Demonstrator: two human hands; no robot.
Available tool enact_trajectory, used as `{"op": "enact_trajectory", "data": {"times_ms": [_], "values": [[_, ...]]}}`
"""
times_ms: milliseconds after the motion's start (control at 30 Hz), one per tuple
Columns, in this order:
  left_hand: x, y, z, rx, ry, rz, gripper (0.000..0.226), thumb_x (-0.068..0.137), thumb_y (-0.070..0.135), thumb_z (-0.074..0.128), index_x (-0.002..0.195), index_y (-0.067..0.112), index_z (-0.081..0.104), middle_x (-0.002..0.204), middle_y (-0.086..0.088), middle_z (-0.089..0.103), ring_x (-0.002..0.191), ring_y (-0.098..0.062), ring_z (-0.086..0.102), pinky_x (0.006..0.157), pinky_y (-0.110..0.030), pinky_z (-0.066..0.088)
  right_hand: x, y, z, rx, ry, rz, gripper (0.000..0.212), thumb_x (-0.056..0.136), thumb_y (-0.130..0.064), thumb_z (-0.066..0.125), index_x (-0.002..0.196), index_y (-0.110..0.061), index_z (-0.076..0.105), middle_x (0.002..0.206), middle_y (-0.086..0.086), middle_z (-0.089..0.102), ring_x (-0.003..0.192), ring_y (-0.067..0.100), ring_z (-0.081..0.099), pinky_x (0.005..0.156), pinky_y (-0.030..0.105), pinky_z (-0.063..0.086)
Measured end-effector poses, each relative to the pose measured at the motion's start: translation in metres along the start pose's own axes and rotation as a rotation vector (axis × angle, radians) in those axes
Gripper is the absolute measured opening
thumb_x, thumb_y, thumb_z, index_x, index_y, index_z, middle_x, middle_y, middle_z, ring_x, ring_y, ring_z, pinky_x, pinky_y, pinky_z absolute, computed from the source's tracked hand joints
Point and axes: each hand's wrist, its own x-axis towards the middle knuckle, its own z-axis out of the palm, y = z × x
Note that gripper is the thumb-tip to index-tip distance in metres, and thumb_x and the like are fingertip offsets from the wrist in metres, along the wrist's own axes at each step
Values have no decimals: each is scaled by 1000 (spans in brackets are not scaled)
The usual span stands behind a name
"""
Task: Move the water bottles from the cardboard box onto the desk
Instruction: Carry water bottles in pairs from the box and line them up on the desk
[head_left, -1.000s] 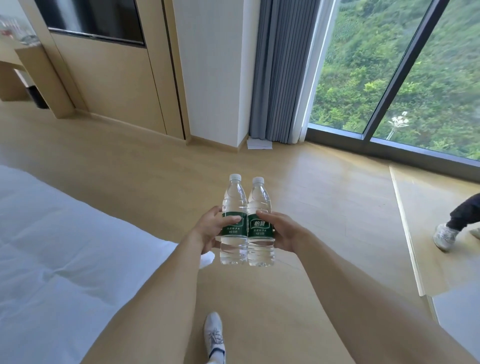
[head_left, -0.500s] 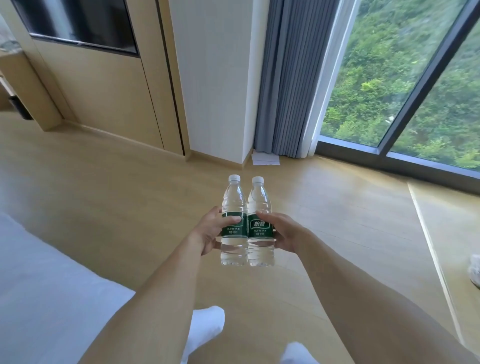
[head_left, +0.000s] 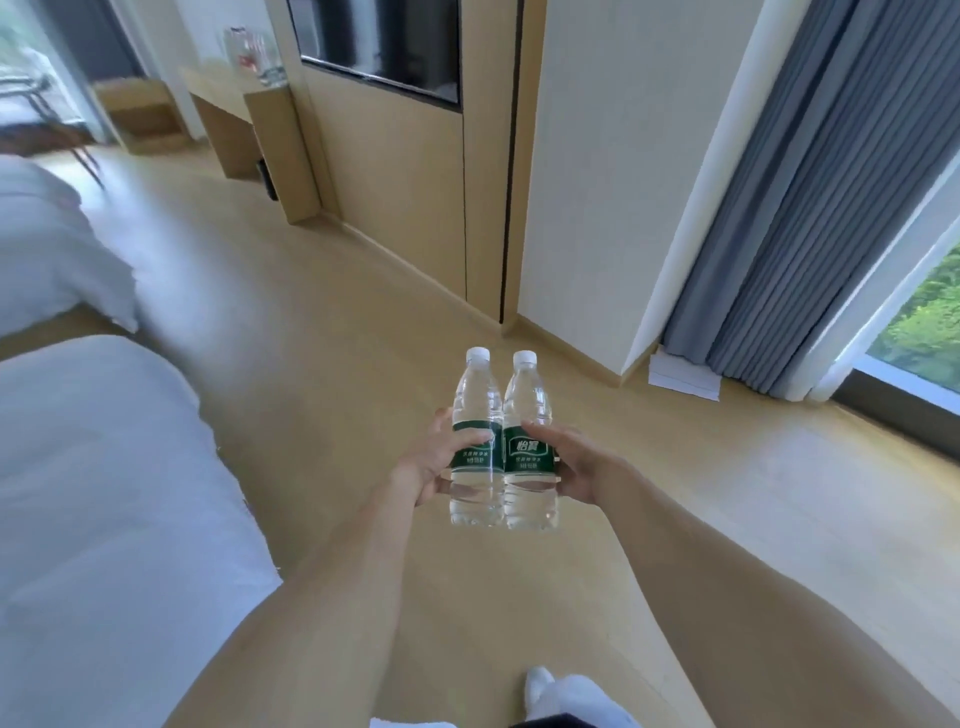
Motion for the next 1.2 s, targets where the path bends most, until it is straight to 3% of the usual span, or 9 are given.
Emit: {"op": "enact_trajectory", "data": {"times_ms": [167, 367, 467, 533, 700, 833, 933, 1100, 1200], "values": [[45, 36, -13, -117, 147, 13, 51, 81, 26, 80, 125, 31, 54, 120, -10, 68, 100, -32, 72, 67, -52, 61, 77, -57, -1, -100, -152, 66, 39, 93, -39, 69, 123, -14, 65, 117, 15, 72, 111, 31, 68, 99, 53, 52], [78, 58, -50, -161, 326, 23, 40, 78, 29, 81, 112, 34, 60, 110, -3, 71, 71, -13, 75, 49, -32, 56, 151, -95, 32, -189, -269, 86, 39, 93, -39, 68, 124, -15, 65, 121, 14, 71, 117, 33, 65, 103, 56, 49], [100, 68, -84, -203, 395, 25, 53, 64, 35, 84, 113, 34, 62, 112, -2, 72, 84, -22, 76, 62, -44, 61, 190, -115, 62, -235, -319, 91, 41, 92, -38, 69, 124, -13, 66, 121, 15, 71, 116, 33, 66, 99, 54, 52], [116, 74, -107, -235, 402, 27, 61, 56, 37, 84, 113, 34, 62, 107, -2, 75, 83, -22, 77, 59, -39, 59, 217, -128, 79, -235, -341, 89, 41, 92, -36, 69, 124, -11, 67, 123, 17, 70, 117, 34, 65, 96, 53, 55], [181, 104, -179, -273, 376, 72, 57, 63, 32, 86, 115, 34, 62, 102, -1, 78, 86, -24, 77, 66, -43, 61, 293, -175, 131, -237, -370, 61, 41, 93, -33, 69, 125, -9, 65, 119, 18, 71, 104, 31, 70, 80, 44, 61], [234, 150, -243, -263, 377, 81, 57, 56, 34, 86, 110, 35, 65, 104, -4, 77, 89, -27, 76, 70, -51, 62, 351, -226, 177, -251, -352, 54, 42, 95, -32, 66, 127, -5, 63, 121, 20, 70, 104, 32, 69, 91, 48, 58], [266, 185, -288, -269, 369, 112, 55, 61, 31, 86, 112, 31, 64, 106, -6, 76, 92, -29, 76, 78, -60, 59, 387, -263, 211, -238, -356, 21, 42, 94, -32, 67, 124, -3, 64, 110, 17, 74, 94, 29, 72, 84, 45, 61], [309, 235, -351, -229, 397, 130, 43, 74, 26, 84, 111, 33, 64, 103, -3, 77, 97, -32, 74, 86, -61, 53, 443, -311, 262, -217, -387, -7, 37, 96, -28, 64, 125, -5, 63, 110, 15, 73, 94, 28, 72, 90, 47, 57], [334, 261, -388, -233, 429, 137, 43, 76, 22, 83, 114, 30, 63, 107, -5, 76, 97, -31, 74, 82, -55, 52, 482, -338, 292, -218, -418, -20, 38, 95, -29, 65, 124, -5, 63, 106, 14, 74, 94, 28, 71, 92, 47, 56]]}}
